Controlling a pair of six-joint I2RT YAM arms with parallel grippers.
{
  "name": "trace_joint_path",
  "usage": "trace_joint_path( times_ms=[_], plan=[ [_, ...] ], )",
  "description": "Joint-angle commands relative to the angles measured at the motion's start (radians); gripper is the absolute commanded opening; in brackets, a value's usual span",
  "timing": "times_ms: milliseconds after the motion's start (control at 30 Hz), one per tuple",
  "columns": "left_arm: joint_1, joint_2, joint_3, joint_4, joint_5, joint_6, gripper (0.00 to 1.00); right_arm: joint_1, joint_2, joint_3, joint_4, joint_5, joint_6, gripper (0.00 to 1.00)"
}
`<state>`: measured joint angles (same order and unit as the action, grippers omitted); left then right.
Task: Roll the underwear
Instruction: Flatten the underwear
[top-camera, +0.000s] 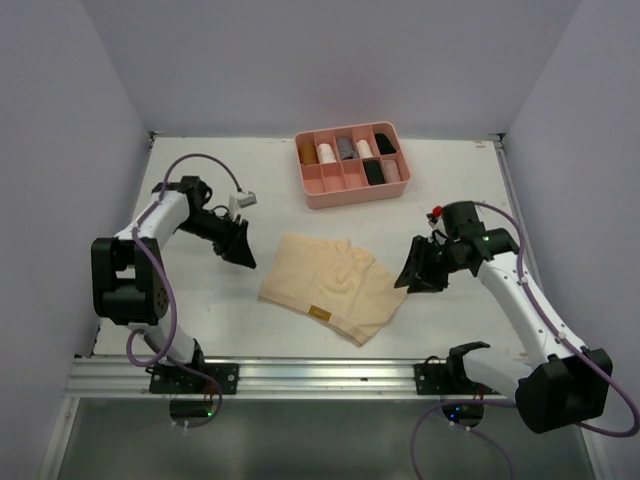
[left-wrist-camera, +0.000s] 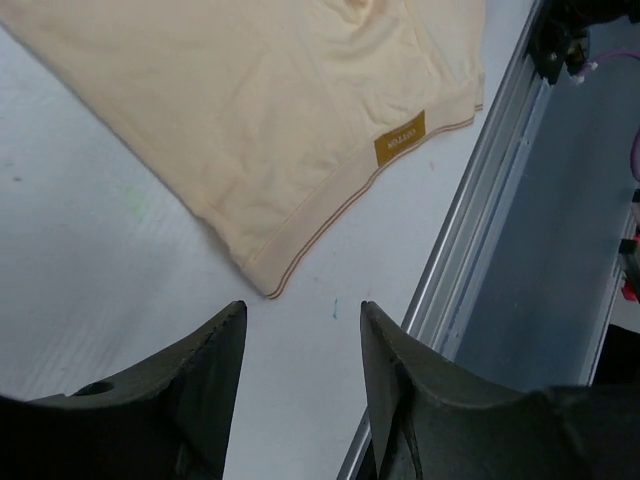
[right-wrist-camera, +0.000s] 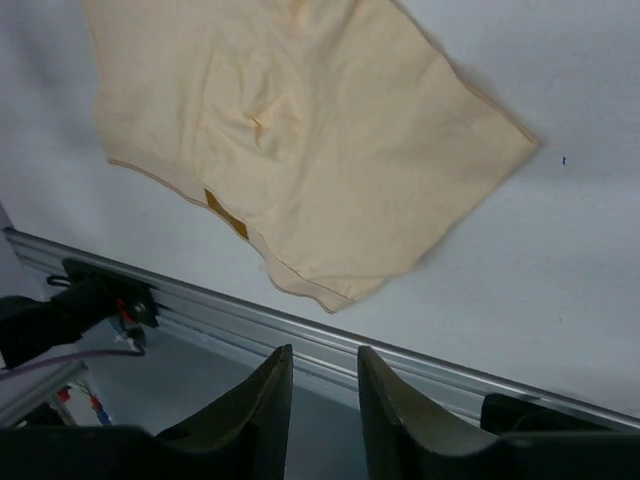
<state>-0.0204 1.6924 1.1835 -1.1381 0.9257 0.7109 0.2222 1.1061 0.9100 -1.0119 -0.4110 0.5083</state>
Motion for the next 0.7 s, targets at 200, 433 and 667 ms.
trace_joint_path(
  times_ms=[200,433,667],
  plan=[
    [-0.087,-0.073,0.041,0.391,-0.132,-0.284,0.45,0.101,0.205,0.099,0.246,0.050,-0.020,0.03],
    [-0.219,0.006,-0.025,0.563,-0.223,-0.427,0.24,0.161,0.330,0.004,0.372,0.145,-0.056,0.00],
    [-0.285,0.147,0.019,0.617,-0.312,-0.479,0.12,0.219,0.373,-0.132,0.449,0.209,-0.018,0.00]
  ],
)
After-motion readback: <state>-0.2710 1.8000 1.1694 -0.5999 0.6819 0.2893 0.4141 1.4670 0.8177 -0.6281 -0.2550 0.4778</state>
